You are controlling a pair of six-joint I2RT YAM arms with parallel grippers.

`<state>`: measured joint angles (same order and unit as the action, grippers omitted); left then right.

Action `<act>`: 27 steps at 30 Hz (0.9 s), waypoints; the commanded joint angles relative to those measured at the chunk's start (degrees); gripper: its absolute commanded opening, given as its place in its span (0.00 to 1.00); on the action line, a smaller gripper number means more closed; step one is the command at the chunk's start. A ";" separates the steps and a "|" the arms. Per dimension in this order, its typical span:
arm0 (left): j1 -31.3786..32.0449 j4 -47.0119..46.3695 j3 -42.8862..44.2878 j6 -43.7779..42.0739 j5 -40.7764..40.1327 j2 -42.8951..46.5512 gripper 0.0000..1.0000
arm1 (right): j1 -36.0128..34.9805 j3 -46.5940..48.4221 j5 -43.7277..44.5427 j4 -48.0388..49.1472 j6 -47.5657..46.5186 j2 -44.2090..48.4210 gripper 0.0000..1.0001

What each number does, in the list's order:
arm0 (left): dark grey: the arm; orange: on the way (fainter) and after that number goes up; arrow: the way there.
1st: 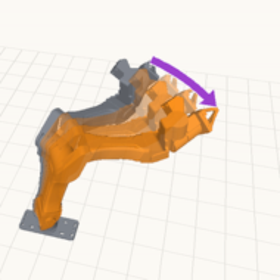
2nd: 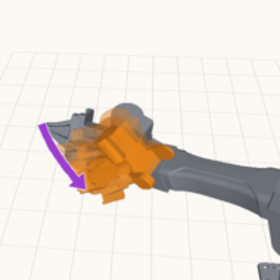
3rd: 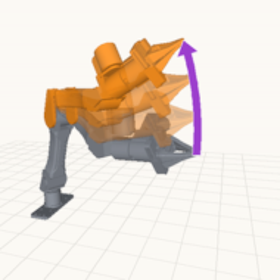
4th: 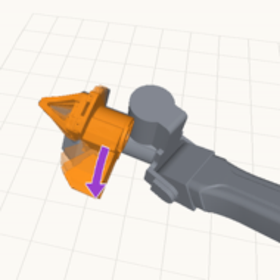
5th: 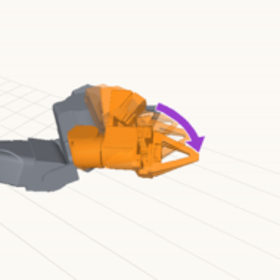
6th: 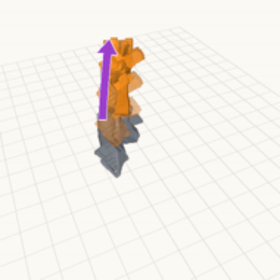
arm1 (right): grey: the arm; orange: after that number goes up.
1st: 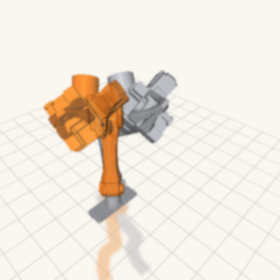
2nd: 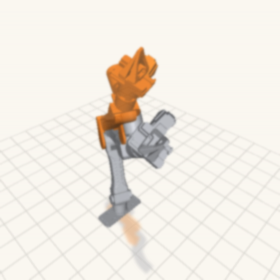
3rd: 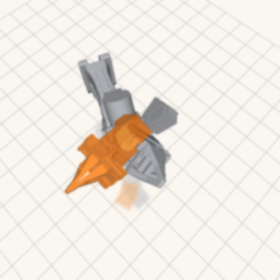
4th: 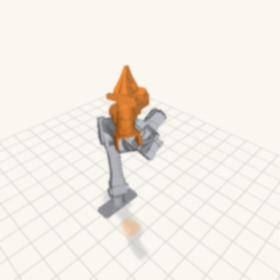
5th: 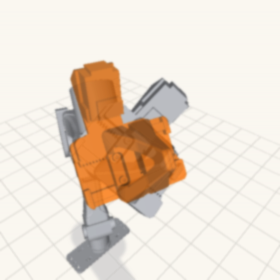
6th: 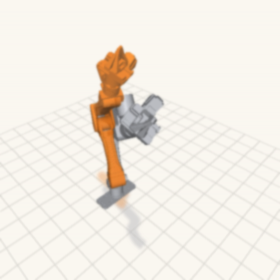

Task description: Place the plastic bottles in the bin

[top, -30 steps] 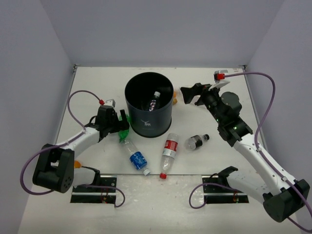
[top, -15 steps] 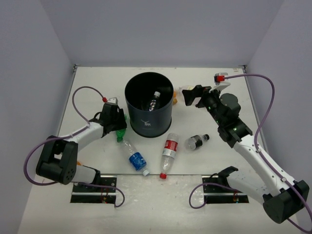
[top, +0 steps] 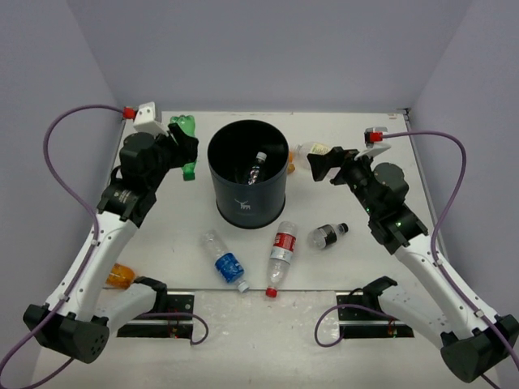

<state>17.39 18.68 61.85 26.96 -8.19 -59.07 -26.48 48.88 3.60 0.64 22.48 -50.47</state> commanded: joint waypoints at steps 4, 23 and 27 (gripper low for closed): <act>13.24 -9.36 10.91 -7.26 7.97 -3.05 0.33 | 0.29 -2.91 2.55 -0.47 1.87 4.18 0.99; 19.75 -3.31 16.33 -4.33 -10.08 -13.81 1.00 | 0.38 -3.97 4.23 -0.47 1.69 7.23 0.99; 19.70 -1.83 16.58 -3.37 -12.34 -12.85 1.00 | 0.38 -3.88 4.29 -0.47 1.75 7.23 0.99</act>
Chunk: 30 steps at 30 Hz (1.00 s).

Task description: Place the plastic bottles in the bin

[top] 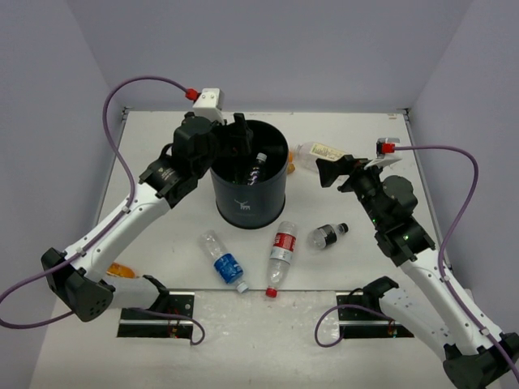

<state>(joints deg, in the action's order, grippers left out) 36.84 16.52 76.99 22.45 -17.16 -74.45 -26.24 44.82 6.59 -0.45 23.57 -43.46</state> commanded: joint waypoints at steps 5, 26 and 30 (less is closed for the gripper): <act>0.29 9.89 3.33 8.54 -14.58 2.99 1.00 | 0.19 0.40 1.15 0.62 0.64 -0.04 0.99; -39.90 56.39 -23.54 64.65 -25.21 13.63 1.00 | 0.49 2.16 -5.76 1.59 2.62 -4.31 0.99; -48.59 53.35 -26.91 62.50 -22.66 12.36 1.00 | 0.61 1.94 -4.94 1.68 2.62 -4.53 0.99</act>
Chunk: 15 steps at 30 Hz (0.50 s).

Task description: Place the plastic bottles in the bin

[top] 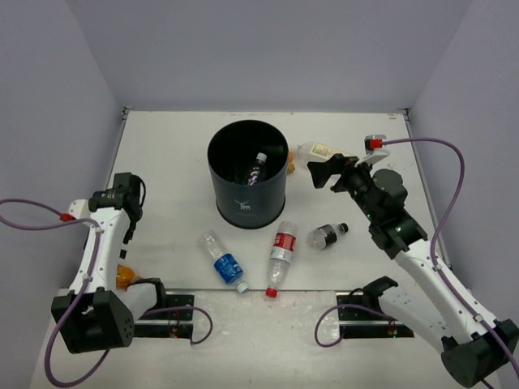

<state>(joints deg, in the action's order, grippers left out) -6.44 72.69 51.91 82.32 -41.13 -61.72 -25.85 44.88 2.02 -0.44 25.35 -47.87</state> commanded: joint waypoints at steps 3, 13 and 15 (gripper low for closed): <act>-11.85 -5.65 -5.56 -1.50 3.47 -0.09 1.00 | 0.40 1.78 0.10 1.67 1.02 -0.07 0.99; -20.27 -10.46 -11.56 -6.63 4.46 5.87 1.00 | 0.62 1.52 -0.32 2.28 2.04 -0.38 0.99; -20.96 -12.29 -13.18 -6.74 6.23 4.46 1.00 | 0.71 1.47 0.10 2.23 2.02 -0.37 0.99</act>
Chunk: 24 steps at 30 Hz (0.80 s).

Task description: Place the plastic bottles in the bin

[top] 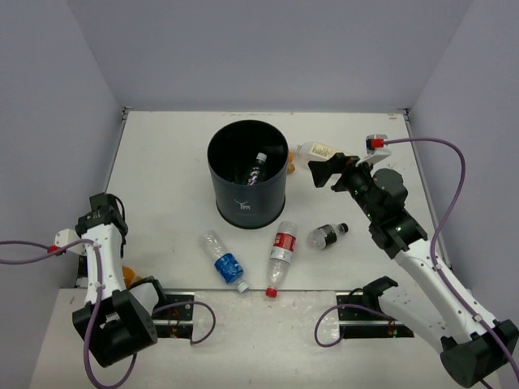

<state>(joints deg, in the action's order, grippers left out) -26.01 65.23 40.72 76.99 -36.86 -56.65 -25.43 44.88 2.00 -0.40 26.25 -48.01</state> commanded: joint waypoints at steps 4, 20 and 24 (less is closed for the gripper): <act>-4.94 -6.26 -4.13 -1.17 2.24 -4.58 1.00 | 0.38 1.05 1.98 2.30 1.10 0.68 0.99; -5.72 -15.23 -6.37 -5.74 2.10 -10.02 0.99 | 0.65 -0.56 8.78 3.25 2.81 1.47 0.99; -5.72 -20.90 -8.31 -9.11 5.19 -11.23 0.92 | 0.73 -1.28 11.13 3.30 2.49 3.30 0.99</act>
<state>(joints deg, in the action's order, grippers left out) -31.11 51.33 34.13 71.82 -33.79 -66.90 -25.04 44.45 8.60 0.85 28.25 -47.10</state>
